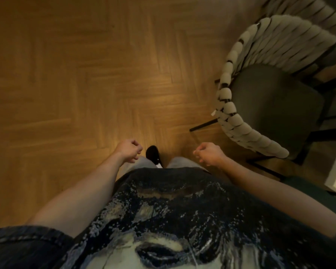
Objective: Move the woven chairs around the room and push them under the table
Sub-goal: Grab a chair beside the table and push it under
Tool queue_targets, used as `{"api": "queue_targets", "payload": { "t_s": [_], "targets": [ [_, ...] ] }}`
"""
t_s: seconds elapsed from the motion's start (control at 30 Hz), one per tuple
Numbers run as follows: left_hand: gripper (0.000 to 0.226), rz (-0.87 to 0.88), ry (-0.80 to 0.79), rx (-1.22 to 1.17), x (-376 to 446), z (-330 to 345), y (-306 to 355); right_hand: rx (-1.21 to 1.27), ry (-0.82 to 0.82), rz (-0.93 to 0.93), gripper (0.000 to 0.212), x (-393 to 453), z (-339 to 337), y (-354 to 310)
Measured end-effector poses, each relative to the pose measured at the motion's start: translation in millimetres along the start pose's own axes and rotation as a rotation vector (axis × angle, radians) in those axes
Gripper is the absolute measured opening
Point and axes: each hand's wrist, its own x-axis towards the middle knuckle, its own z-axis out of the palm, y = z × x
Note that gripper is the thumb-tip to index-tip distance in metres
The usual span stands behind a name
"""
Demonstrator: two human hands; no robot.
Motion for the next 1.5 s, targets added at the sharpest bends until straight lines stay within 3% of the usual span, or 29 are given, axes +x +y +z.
{"api": "queue_targets", "payload": {
  "t_s": [0.4, 0.8, 1.17, 1.5],
  "targets": [
    [0.014, 0.127, -0.074, 0.287, 92, -82, 176, 0.173, 0.125, 0.03, 0.008, 76, -72, -103],
    [0.012, 0.236, -0.122, 0.49, 175, -100, 346, 0.334, 0.183, 0.119, 0.013, 140, -173, -156],
    [0.015, 0.361, -0.244, 0.81, 247, -90, 509, 0.654, 0.327, 0.315, 0.015, 175, -228, -192],
    [0.009, 0.497, -0.413, 1.114, 275, -26, 612, 1.01, 0.484, 0.475, 0.021, 181, -234, -202]
  ]
}}
